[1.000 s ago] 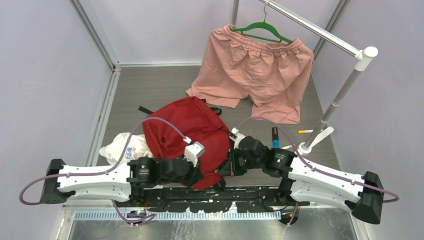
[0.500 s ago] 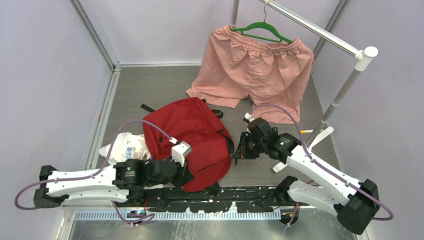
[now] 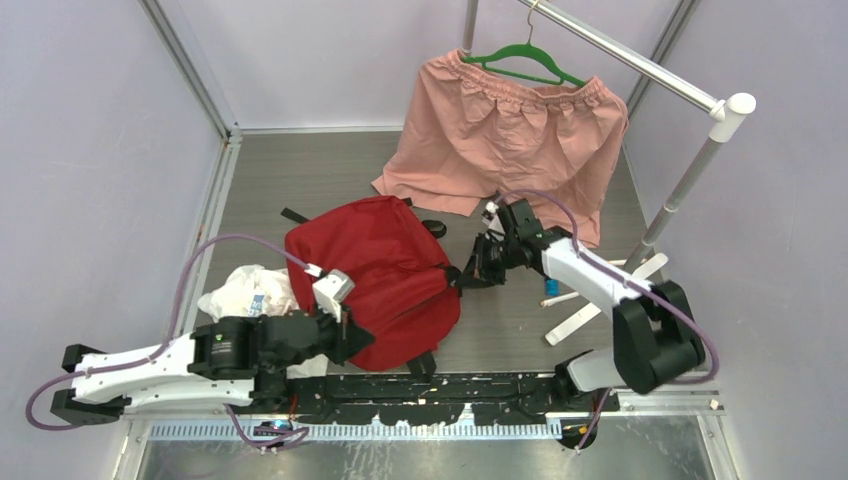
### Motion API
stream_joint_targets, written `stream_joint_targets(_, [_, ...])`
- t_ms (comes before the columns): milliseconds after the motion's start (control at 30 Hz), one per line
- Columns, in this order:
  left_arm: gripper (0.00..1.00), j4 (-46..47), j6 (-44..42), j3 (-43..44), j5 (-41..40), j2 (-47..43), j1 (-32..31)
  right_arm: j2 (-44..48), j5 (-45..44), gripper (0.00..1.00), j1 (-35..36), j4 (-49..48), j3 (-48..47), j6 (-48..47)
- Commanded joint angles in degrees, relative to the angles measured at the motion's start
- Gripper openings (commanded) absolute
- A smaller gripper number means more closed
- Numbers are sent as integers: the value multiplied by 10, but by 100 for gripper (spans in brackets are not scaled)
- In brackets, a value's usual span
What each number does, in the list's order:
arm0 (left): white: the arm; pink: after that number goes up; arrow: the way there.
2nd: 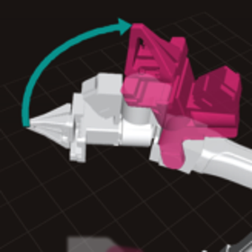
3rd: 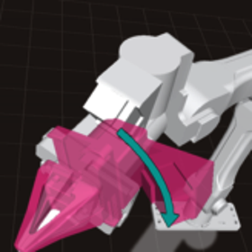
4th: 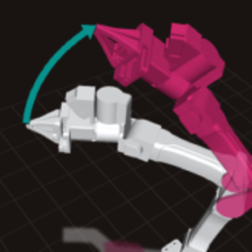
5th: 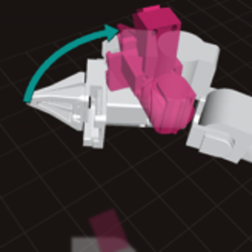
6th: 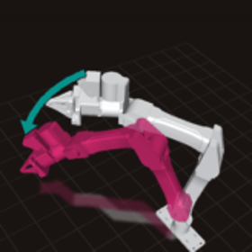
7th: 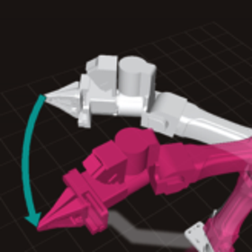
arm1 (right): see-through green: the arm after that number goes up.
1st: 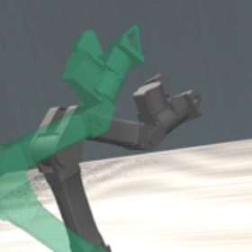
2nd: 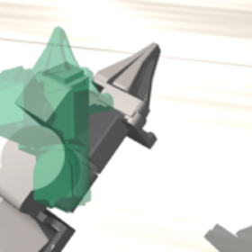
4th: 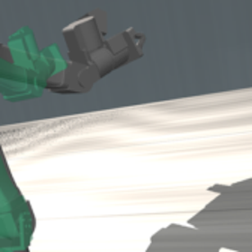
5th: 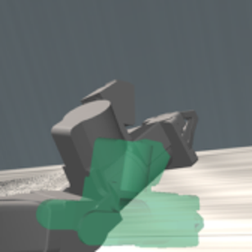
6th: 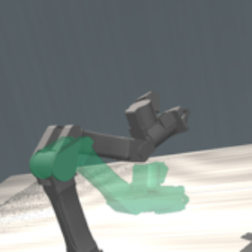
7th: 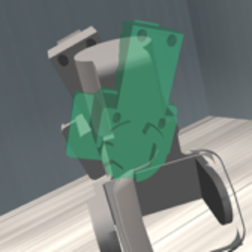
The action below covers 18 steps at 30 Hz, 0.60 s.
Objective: Pack the student bag
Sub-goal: Zip the student bag at the center of the board.
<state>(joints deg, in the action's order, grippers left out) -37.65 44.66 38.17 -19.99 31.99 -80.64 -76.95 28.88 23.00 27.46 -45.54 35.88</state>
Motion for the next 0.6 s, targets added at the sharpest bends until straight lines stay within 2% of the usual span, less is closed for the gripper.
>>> stream_joint_targets(0, [0,-140,8,36,-9,-62,-8,-64,-76,1,-41,-86,-76,-33])
stream_joint_targets(33, [1,-143,8,39,-15,-57,-8,-60,-79,1,-31,-82,-80,-36])
stream_joint_targets(100, [20,-132,-3,46,-17,-34,-8,-35,-113,1,4,-59,-84,-55])
stream_joint_targets(300, [50,-15,-81,102,36,117,-9,27,-147,1,113,-4,-49,-60])
stream_joint_targets(433, [58,39,-125,145,54,230,-8,72,-130,1,145,-6,-15,-31])
stream_joint_targets(567, [65,49,-151,201,53,332,-9,114,-115,1,159,-13,2,-4])
